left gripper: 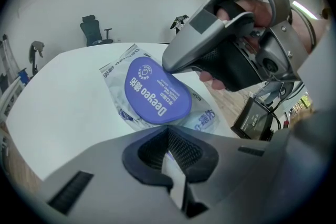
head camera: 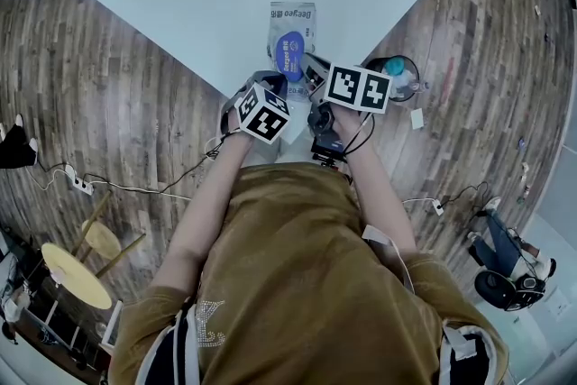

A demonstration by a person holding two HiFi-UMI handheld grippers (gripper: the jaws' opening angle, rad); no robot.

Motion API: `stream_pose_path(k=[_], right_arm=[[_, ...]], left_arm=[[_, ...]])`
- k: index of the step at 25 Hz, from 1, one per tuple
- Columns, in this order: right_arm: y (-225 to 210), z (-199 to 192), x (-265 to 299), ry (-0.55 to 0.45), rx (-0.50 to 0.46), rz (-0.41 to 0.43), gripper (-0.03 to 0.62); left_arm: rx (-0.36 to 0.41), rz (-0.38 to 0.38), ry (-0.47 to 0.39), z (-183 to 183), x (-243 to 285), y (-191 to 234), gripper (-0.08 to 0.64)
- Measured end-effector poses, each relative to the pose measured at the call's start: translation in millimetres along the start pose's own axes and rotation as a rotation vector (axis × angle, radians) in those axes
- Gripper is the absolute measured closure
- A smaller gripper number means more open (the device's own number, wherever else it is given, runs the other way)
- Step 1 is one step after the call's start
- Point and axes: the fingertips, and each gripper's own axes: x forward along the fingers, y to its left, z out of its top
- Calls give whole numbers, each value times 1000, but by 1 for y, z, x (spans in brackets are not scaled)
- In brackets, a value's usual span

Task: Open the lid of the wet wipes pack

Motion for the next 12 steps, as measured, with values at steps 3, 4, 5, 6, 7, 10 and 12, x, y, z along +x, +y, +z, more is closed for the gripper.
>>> stream_pose_path(k=[3, 4, 5, 6, 7, 10, 12], right_arm=[[2, 0, 0, 2, 1, 5, 583], [3, 1, 0, 3, 4, 11, 583], [4, 1, 0, 2, 9, 22, 583], [8, 2, 0, 0, 18, 40, 583], [13, 3, 0, -3, 23, 55, 583], [28, 5, 5, 4, -48, 50, 584], [32, 4, 7, 15, -70, 56, 584]], left_arm=[[-1, -3, 2, 0, 0, 0, 558], [0, -4, 2, 1, 1, 0, 558], [1, -5, 3, 2, 1, 0, 558], [4, -6, 4, 2, 2, -1, 558], [8, -7, 6, 2, 2, -1, 558], [12, -9, 10, 2, 3, -2, 558], [8, -14, 9, 3, 3, -3, 558]])
